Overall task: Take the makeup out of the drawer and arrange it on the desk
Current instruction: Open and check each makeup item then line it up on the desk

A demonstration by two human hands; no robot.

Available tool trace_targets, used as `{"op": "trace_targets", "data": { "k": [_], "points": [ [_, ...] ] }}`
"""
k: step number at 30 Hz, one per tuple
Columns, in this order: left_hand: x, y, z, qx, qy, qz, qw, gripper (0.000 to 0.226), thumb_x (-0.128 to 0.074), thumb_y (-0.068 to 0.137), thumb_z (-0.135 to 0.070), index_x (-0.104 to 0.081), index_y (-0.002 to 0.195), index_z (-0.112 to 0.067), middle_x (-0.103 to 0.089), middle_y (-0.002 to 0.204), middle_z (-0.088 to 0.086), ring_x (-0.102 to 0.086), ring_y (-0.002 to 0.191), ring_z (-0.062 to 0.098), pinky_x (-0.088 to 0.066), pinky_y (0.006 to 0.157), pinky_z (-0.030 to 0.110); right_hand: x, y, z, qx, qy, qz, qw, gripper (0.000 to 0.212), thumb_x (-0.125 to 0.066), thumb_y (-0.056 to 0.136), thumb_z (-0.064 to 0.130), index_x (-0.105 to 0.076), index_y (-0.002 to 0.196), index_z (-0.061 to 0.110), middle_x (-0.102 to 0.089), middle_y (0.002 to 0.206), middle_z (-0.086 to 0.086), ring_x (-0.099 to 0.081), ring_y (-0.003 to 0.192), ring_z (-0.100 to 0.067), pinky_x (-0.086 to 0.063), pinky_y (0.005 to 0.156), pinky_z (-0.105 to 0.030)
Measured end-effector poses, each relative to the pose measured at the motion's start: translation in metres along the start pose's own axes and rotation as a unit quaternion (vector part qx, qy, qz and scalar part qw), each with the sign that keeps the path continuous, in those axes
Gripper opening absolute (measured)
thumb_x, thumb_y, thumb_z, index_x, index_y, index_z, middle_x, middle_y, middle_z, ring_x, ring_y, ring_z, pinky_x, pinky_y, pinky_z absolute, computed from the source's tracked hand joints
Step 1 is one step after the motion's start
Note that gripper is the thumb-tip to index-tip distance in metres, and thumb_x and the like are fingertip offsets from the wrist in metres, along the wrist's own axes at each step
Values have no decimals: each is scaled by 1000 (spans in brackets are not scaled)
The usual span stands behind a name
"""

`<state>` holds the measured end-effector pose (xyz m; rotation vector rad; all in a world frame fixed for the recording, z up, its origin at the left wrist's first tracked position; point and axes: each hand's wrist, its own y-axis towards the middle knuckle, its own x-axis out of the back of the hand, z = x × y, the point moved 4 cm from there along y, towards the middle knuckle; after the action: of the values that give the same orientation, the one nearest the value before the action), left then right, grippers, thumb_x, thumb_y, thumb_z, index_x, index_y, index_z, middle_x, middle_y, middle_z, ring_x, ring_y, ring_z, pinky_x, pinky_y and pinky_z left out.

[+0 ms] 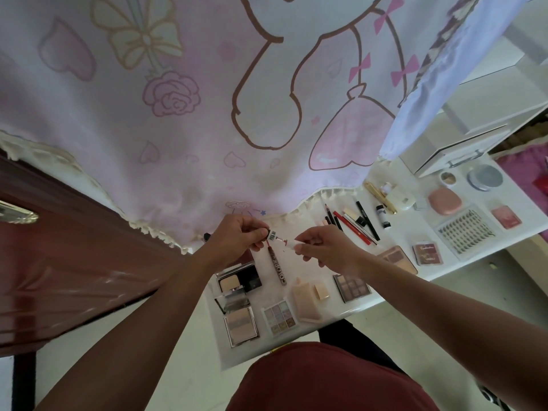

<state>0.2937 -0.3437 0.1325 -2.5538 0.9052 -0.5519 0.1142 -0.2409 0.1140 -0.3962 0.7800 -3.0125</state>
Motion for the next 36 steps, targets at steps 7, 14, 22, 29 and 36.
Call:
{"op": "trace_targets", "data": {
  "k": [7, 14, 22, 29, 36],
  "points": [
    [0, 11, -5, 1, -3, -5, 1000, 12, -62, 89, 1, -69, 99, 0, -68, 81, 14, -63, 67, 17, -57, 66, 24, 12, 3, -11, -3, 12, -4, 1000, 3, -69, 90, 18, -71, 89, 20, -67, 71, 9, -59, 68, -4, -43, 51, -16],
    [-9, 22, -6, 6, 1, 0, 1000, 11, -62, 89, 2, -69, 97, -1, -67, 73, 7, -63, 64, 14, -56, 64, 22, 20, 14, -17, 8, 24, -24, 999, 7, -74, 86, 14, -73, 93, 14, -62, 67, 15, -54, 60, 9, -41, 60, -7],
    [-17, 44, 5, 30, 34, 13, 999, 14, -64, 87, 3, -68, 101, 1, -68, 77, 11, -63, 63, 14, -56, 63, 21, 17, 34, -23, 0, -23, -11, 1000, 15, -78, 82, 18, -76, 97, 15, -74, 86, -4, -66, 79, -14, -54, 78, -30],
    [-16, 70, 19, 57, 69, -6, 996, 17, -65, 87, 2, -67, 104, 4, -68, 80, 14, -61, 64, 17, -55, 67, 27, 13, 62, -34, -19, -103, -5, 994, 22, -78, 83, 26, -74, 101, 14, -68, 81, 7, -59, 70, -4, -48, 63, -20],
    [-22, 106, 43, 87, 132, -55, 986, 6, -68, 84, 1, -69, 90, 2, -67, 81, 19, -58, 59, 20, -55, 65, 30, -3, 95, -51, -59, -178, 7, 982, 24, -72, 86, 31, -71, 103, 13, -73, 89, -3, -59, 62, -12, -56, 70, -34]
  ]
}}
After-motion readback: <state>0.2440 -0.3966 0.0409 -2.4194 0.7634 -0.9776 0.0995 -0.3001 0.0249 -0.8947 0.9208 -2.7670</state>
